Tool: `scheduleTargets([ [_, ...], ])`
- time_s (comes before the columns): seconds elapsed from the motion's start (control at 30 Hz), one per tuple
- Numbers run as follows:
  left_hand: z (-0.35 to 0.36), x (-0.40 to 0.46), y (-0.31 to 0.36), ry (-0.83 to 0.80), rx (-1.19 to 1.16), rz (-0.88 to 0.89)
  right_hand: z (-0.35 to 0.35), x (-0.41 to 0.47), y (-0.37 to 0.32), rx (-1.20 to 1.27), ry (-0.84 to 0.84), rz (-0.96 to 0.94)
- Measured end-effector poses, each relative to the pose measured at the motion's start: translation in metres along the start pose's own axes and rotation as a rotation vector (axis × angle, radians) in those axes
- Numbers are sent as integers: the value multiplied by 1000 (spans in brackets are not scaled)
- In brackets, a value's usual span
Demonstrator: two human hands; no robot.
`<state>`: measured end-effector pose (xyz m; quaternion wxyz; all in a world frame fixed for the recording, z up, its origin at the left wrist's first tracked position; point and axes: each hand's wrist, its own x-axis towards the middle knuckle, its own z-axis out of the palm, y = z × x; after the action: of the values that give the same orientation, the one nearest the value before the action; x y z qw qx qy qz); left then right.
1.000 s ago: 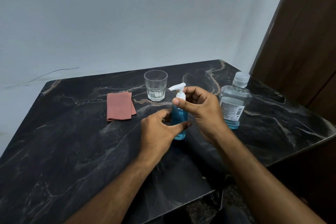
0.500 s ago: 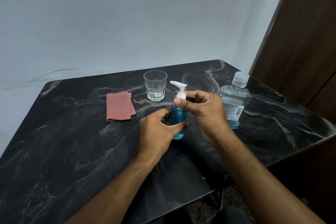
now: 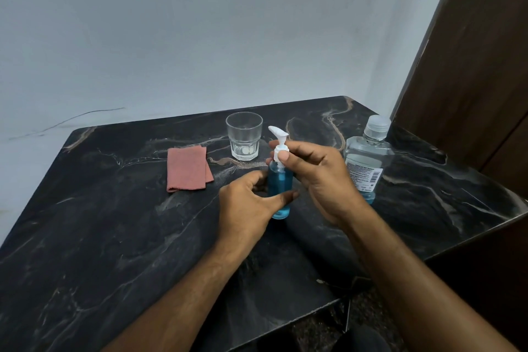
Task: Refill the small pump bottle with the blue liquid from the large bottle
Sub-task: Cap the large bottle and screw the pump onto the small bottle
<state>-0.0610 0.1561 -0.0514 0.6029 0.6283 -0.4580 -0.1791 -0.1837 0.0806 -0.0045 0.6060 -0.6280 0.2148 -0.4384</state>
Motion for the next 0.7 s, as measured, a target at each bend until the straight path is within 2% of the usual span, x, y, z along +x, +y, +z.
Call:
scheduleTargets([
  [0.37,-2,1,-3,31,48,-19,15,-2,0,-159,175,-72],
  [0.53,-1,0,-4,43,50,-26,13,-4,-4,-113,109,-67],
  [0.7,1,3,-5,61,98,-61,15,-5,-2,-142,122,-136],
])
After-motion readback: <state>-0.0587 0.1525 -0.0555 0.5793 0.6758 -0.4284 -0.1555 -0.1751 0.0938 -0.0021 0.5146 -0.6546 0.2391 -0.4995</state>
